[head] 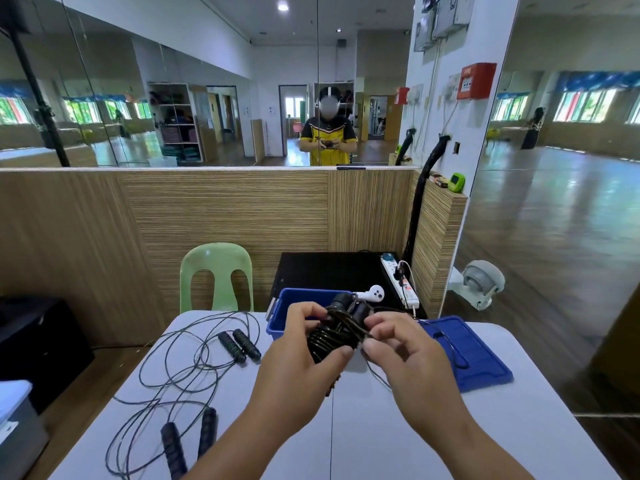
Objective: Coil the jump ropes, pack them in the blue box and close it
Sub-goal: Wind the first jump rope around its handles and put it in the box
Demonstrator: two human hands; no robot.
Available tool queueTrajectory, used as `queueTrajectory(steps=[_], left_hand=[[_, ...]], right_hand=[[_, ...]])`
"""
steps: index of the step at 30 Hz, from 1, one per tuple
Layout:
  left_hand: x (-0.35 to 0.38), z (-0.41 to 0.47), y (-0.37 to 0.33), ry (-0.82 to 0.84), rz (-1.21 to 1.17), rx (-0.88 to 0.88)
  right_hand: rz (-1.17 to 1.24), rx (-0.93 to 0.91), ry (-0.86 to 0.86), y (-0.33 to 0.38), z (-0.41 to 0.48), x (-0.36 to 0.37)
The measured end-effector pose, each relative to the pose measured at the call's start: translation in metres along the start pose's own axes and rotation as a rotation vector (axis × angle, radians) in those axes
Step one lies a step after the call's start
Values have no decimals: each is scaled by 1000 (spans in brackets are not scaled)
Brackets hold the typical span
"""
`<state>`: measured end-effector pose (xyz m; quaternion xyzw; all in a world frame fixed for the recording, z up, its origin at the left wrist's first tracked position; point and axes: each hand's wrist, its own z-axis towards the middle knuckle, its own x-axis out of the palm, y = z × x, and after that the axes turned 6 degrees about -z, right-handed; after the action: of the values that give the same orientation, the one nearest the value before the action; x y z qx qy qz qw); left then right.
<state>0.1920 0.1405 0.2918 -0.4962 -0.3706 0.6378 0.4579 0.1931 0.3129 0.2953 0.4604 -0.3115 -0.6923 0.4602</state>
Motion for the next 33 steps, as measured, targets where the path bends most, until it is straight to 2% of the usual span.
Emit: queueTrajectory(steps=[6,14,27,30,33], left_hand=[[5,-1,-3,30,-83,-153],[15,-5,-7,37,-316,-191],[22,-7,-10,20,-345,-178],[24,-7,-7,-4,-362,-190],[26,-7,-5,-25,-367,-201]], right_hand=[[105,152,158,7,4,-7],[407,377,119,17,6,-16],[742,450,65,-2,6,-15],[732,444,77,-7,5,-13],[616,368,83,-7,3,-12]])
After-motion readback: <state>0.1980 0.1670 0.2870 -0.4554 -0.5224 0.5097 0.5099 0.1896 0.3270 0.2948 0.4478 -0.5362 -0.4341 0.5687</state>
